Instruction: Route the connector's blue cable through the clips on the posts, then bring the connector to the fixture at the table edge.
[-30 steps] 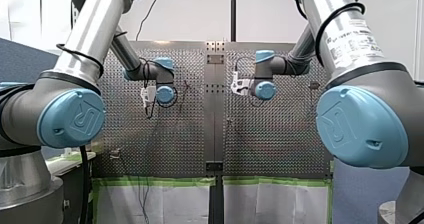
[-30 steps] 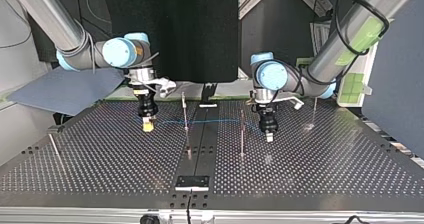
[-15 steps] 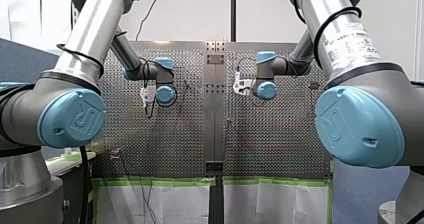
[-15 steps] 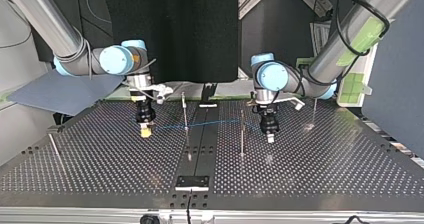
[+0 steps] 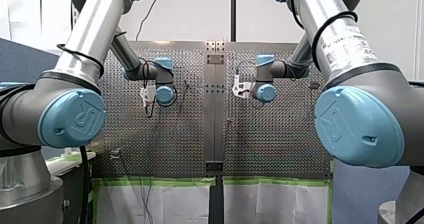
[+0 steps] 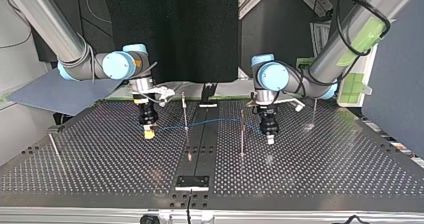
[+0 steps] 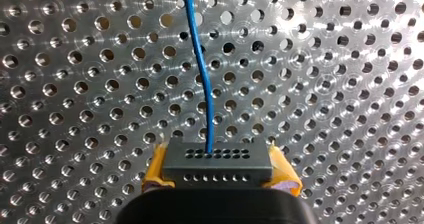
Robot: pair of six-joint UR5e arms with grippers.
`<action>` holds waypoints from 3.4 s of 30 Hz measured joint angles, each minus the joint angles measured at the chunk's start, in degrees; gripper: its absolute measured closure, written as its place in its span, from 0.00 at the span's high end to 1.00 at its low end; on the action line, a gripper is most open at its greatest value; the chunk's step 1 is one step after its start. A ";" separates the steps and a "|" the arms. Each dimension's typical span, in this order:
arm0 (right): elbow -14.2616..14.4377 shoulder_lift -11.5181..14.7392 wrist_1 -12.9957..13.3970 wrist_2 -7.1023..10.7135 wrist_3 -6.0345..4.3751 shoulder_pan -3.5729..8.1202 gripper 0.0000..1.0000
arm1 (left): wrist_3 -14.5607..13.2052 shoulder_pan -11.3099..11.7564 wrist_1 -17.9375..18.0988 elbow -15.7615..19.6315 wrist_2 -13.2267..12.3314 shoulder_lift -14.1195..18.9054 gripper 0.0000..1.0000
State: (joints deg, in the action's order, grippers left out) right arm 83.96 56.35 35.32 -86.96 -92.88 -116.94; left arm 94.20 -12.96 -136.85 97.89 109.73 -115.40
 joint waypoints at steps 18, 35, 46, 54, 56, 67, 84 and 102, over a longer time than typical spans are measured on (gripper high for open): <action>-0.05 -0.04 -0.49 0.03 -0.03 0.12 0.00 | -1.88 1.96 -4.52 0.00 -4.53 0.16 1.00; -0.06 -0.04 -1.01 0.04 0.03 0.16 0.00 | -2.07 1.70 -12.71 0.97 -5.64 1.85 1.00; -0.14 -0.04 -1.30 0.18 0.01 0.18 0.00 | -1.70 1.46 -14.54 3.52 -9.55 5.79 1.00; -0.46 -0.04 -1.77 0.20 0.04 0.06 0.00 | -0.13 2.06 -13.25 6.68 -9.62 9.51 1.00; -0.55 -0.04 -1.92 0.21 0.05 -0.01 0.00 | -0.01 2.06 -13.03 7.36 -9.79 10.28 1.00; -0.63 -0.04 -2.23 0.20 0.11 -0.18 0.00 | 0.90 0.80 -11.57 11.44 -12.88 13.46 1.00; -0.60 -0.04 -2.78 0.20 0.22 -0.40 0.00 | 3.62 -1.41 -9.98 14.24 -17.89 17.43 1.00; -0.59 -0.04 -3.14 0.21 0.31 -0.43 0.00 | 4.47 -3.04 -10.02 14.36 -17.27 17.40 1.00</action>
State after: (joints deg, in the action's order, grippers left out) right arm 83.37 56.31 32.18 -86.75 -92.57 -117.37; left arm 98.67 -15.99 -146.87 112.25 92.46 -98.00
